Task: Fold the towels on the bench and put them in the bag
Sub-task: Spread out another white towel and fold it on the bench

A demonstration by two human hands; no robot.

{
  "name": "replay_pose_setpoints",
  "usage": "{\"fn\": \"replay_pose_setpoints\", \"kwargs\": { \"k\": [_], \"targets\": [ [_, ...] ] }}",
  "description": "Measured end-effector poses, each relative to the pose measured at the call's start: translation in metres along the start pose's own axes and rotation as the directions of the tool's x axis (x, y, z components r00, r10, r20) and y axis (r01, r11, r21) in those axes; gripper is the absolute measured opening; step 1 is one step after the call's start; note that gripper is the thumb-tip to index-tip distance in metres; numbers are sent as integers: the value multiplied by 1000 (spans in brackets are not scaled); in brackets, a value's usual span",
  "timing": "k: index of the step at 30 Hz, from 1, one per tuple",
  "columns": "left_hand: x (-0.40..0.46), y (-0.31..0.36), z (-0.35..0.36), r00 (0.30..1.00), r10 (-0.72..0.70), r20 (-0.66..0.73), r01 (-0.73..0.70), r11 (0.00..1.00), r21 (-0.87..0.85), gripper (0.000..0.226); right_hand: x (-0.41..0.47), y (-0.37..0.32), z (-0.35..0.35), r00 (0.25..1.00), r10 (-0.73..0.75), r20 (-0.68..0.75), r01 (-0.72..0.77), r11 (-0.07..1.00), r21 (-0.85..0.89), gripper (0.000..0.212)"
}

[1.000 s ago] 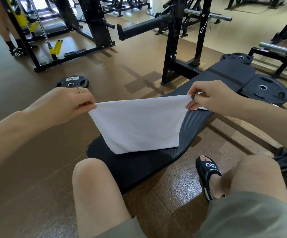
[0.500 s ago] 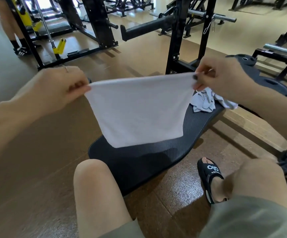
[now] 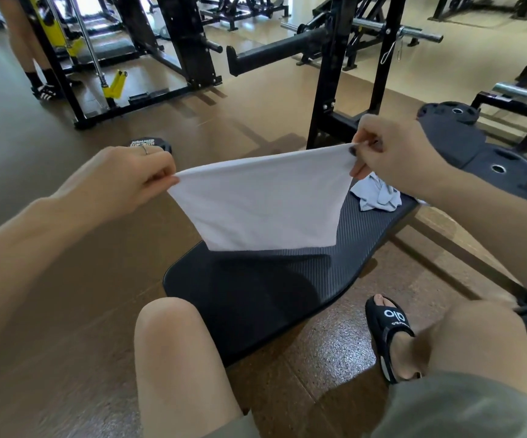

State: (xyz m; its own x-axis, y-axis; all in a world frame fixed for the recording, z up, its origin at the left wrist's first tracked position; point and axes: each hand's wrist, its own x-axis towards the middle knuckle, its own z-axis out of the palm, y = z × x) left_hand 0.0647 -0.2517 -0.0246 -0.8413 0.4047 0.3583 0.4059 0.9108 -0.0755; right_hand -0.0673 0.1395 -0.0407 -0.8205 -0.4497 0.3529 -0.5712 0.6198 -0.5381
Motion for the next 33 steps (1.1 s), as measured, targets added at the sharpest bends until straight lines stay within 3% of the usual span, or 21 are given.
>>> {"fn": "replay_pose_setpoints", "kwargs": {
  "k": [7,17,22,25,27,30,33],
  "targets": [
    [-17,3,9,994,32,108,-30,999,-25,26,-7,5,5,996,11,91,-12,1000,0,15],
    [43,-45,54,972,-234,-5,233,965,124,14,86,39,54,990,141,-30,-136,983,122,9],
    [61,-57,44,962,-258,-94,273,935,228,15,113,40,54,985,103,-135,-87,989,123,8],
    [41,-39,49,975,-193,-107,216,932,292,12,93,48,60,984,56,-167,-30,988,153,8],
    [19,-13,67,986,-156,-52,164,941,298,10,60,64,78,986,69,-151,-64,997,43,6],
    [-21,26,115,955,-260,144,223,947,230,12,-5,93,123,994,103,-29,-105,992,-65,8],
    [-65,63,170,898,-124,423,49,982,183,22,-74,113,167,978,109,176,-82,985,-153,14]
  ]
}}
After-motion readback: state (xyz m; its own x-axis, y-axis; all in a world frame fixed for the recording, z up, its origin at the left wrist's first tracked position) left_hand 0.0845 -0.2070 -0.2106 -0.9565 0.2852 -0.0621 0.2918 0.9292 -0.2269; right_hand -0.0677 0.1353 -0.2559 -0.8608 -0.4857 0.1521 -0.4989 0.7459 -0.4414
